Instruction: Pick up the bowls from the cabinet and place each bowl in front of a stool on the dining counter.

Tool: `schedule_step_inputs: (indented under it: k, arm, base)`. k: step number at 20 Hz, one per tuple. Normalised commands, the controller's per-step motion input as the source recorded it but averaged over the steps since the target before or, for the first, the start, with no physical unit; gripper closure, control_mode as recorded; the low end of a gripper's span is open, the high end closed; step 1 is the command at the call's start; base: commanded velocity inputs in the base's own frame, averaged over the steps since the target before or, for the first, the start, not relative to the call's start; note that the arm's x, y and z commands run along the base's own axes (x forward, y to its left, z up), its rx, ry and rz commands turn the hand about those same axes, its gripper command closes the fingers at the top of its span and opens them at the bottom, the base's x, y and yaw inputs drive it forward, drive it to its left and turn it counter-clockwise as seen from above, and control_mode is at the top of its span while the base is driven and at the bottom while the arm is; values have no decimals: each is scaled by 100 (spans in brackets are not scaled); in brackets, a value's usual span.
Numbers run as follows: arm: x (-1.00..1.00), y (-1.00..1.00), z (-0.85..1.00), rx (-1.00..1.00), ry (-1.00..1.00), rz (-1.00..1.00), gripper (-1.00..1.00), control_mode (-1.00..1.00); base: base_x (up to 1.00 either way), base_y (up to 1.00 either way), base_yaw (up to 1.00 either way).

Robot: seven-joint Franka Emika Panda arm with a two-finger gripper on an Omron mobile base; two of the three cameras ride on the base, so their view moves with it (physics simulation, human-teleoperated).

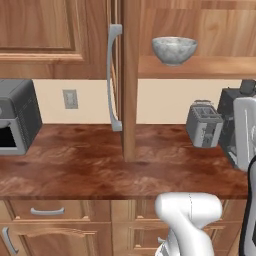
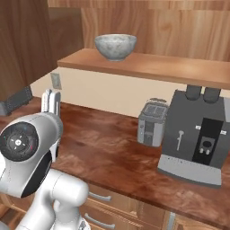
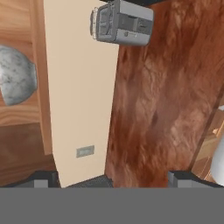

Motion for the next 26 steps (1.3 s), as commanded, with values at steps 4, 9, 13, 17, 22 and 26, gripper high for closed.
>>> schedule_step_inputs:
  k: [4, 9, 13, 17, 22, 26]
  arm:
    - [0, 0, 0, 0, 0, 0, -100, 100]
    - [0, 1, 3, 0, 0, 0, -100, -100]
    - [0, 9, 63, -15, -12, 5, -100, -100]
    - [0, 15, 94, -25, -13, 4, -100, -100]
    - [1, 4, 75, -25, 0, 1, -100, -100]
    - [21, 0, 51, -16, 4, 2, -100, -100]
  base:
    - [24, 4, -1]
    - [3, 0, 0]
    - [0, 0, 0]
    - [0, 0, 0]
    - [0, 0, 0]
    - [0, 0, 0]
